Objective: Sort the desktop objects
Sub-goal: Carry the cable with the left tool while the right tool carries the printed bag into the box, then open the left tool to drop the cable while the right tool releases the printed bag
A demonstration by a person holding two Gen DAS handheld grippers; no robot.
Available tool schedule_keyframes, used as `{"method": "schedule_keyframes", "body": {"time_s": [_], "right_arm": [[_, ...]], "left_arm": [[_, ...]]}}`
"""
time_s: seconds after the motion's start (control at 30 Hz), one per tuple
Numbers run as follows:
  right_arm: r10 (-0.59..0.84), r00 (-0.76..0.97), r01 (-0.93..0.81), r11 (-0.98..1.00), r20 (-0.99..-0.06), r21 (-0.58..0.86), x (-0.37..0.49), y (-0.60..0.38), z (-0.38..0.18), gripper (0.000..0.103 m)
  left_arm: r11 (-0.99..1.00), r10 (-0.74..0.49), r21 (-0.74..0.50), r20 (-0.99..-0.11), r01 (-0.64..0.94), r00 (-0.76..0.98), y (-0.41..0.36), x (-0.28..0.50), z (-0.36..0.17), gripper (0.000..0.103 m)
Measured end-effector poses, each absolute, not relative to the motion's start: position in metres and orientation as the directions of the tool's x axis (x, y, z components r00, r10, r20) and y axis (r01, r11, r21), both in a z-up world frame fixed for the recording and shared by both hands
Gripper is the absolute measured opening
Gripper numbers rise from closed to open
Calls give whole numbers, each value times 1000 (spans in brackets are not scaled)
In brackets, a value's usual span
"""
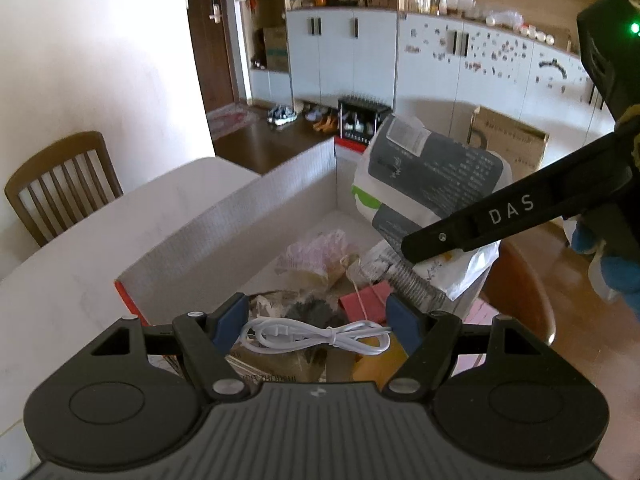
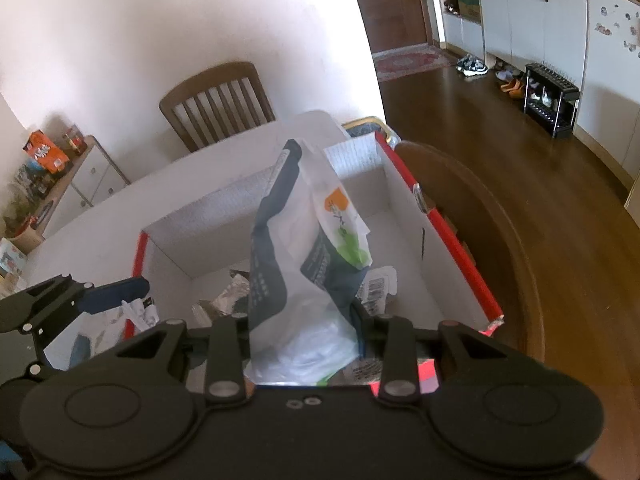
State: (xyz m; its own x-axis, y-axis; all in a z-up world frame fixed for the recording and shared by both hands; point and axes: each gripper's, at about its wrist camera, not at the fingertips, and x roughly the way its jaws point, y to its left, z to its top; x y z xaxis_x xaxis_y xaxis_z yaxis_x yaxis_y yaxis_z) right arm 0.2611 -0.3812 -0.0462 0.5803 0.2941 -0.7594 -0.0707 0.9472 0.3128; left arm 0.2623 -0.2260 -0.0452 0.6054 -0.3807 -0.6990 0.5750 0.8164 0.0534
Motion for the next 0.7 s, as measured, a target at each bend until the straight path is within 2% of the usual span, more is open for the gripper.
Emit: {"method": "schedule_keyframes", "body": {"time_s": [0.43, 0.7], "right_arm": [[335, 541, -111, 938, -772, 330, 275, -379, -73, 35], [357, 540, -154, 932, -762, 328, 275, -381, -76, 38]], "left_arm": [[807, -335, 77, -757, 585, 561, -239, 281, -68, 76], [804, -336, 39, -793, 593, 508, -236, 291, -79, 76]]}}
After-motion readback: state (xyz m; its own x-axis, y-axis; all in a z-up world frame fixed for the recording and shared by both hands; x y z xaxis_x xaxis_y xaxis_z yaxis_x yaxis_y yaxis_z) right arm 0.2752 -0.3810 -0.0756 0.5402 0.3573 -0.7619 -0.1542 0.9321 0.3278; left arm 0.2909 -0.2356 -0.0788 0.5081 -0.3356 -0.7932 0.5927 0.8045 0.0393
